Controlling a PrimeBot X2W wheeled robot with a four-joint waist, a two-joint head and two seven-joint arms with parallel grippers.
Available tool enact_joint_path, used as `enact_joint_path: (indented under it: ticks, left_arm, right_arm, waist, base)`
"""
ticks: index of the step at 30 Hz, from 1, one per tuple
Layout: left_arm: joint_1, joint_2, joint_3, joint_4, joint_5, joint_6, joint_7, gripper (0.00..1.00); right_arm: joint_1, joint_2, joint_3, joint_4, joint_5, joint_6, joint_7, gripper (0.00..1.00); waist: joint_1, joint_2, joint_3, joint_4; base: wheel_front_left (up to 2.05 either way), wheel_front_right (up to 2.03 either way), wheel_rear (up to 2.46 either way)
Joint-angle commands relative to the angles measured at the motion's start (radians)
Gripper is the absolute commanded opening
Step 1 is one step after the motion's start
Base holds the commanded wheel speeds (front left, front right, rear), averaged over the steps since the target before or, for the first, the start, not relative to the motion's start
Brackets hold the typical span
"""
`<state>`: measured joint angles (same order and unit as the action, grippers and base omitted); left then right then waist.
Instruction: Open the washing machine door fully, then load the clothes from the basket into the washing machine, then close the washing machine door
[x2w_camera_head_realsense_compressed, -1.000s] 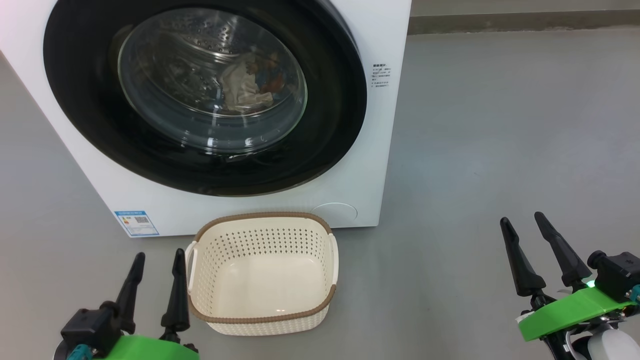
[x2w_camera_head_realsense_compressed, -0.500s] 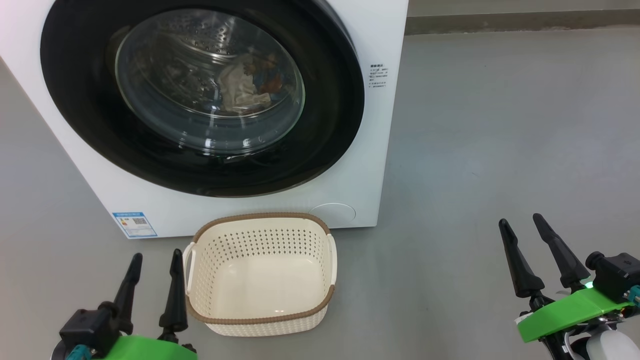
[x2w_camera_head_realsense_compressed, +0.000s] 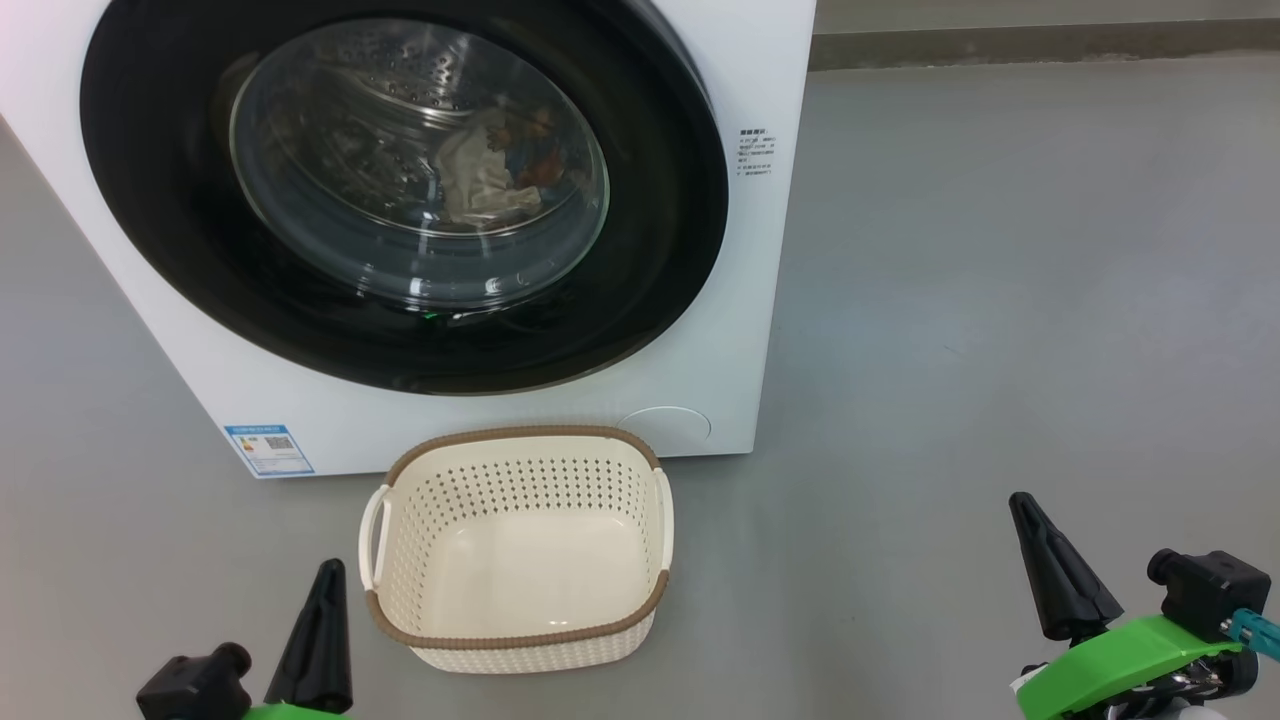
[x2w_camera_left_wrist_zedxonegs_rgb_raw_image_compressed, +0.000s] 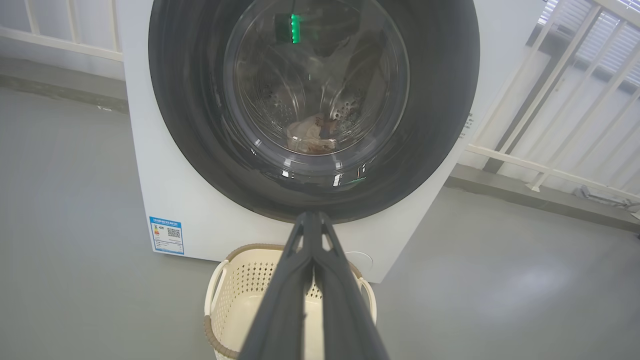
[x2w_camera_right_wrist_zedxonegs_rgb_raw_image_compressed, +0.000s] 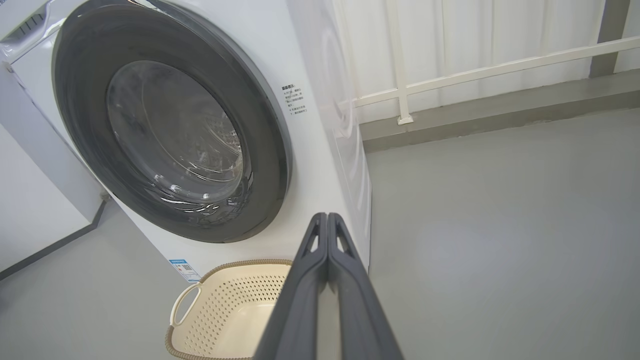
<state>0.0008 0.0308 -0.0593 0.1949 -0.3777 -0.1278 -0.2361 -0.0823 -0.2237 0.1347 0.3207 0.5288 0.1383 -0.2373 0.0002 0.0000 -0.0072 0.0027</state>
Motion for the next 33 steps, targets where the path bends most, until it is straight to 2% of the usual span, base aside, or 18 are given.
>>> enact_joint_path:
  ticks: [1, 33]
  left_arm:
    - [-0.028, 0.008, 0.01, -0.021, -0.03, 0.002, 0.005, 0.0]
    - [-0.052, 0.018, 0.046, -0.001, -0.368, 0.002, 0.093, 0.0]
  right_arm:
    - [-0.026, -0.007, -0.012, -0.028, 0.031, -0.001, 0.007, 0.0]
    - [-0.029, 0.041, -0.076, -0.039, 0.321, -0.002, 0.1, 0.0]
  waist:
    - [0.0004, 0.0, 0.001, 0.0]
    - [-0.0002, 0.0, 0.003, -0.001]
  base:
    - [0.0, 0.0, 0.0]
    - [0.0, 0.0, 0.0]
